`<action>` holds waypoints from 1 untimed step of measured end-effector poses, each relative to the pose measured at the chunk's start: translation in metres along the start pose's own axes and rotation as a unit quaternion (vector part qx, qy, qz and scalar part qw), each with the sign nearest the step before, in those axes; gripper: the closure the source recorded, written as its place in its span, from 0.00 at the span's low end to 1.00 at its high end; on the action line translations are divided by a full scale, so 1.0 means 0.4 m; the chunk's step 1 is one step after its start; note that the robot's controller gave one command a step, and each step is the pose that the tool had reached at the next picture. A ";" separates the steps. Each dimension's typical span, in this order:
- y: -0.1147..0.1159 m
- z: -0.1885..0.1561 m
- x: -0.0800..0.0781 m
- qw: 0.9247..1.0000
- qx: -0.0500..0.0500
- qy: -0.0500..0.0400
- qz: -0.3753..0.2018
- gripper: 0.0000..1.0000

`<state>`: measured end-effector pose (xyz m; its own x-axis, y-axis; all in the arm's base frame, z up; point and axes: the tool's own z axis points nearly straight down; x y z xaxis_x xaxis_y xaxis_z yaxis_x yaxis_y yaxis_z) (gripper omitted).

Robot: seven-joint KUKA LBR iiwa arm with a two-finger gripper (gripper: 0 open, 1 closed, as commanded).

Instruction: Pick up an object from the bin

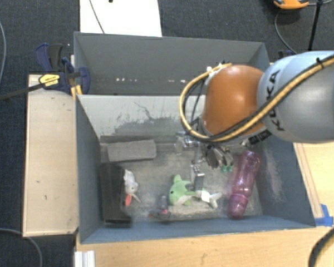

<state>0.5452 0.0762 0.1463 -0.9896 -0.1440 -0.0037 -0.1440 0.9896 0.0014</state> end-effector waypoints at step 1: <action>-0.010 0.008 0.119 0.999 0.000 -0.002 0.052 0.00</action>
Offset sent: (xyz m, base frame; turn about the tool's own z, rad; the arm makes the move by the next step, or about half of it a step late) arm -0.0672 -0.0040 -0.0763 -0.1181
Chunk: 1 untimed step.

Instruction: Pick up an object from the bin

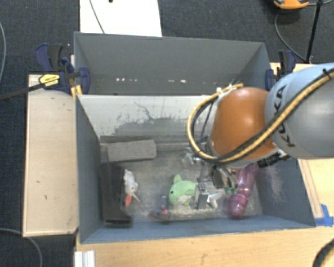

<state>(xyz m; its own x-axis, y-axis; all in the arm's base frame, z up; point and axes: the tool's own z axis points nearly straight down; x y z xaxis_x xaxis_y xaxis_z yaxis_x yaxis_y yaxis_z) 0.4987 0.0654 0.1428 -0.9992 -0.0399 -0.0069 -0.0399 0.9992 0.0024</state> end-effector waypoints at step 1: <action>0.014 0.143 0.037 0.995 0.000 -0.002 -0.103 0.00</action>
Offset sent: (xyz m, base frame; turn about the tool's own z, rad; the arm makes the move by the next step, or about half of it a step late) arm -0.0154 -0.0006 -0.0728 0.0115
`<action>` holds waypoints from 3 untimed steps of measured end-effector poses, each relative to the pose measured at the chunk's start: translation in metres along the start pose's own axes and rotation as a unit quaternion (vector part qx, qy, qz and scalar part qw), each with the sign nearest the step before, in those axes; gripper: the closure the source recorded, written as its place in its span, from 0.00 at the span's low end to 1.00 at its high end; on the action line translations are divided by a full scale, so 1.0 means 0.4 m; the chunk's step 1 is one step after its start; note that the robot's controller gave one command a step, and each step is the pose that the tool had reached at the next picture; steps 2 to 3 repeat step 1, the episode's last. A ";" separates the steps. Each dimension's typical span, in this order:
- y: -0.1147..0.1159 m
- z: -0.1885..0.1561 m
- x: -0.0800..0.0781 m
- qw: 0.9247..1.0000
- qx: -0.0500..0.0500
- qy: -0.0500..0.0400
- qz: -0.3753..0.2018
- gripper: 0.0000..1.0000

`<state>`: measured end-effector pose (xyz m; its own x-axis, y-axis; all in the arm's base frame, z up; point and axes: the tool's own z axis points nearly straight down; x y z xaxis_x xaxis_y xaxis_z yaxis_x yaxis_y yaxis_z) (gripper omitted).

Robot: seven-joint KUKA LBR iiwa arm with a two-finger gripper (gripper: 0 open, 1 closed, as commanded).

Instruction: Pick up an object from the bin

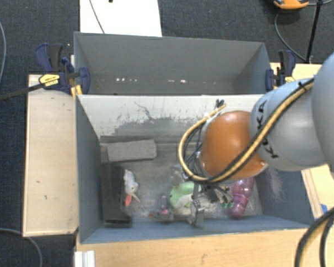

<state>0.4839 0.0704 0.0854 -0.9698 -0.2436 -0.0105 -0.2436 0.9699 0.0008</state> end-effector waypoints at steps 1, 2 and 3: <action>-0.013 0.038 0.003 0.994 0.000 0.000 0.109 1.00; -0.013 0.038 0.003 0.994 0.000 0.000 0.109 1.00; -0.013 0.038 0.003 0.994 0.000 0.000 0.109 1.00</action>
Offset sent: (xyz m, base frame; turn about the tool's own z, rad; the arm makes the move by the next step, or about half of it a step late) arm 0.0000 0.0000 0.0000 0.0000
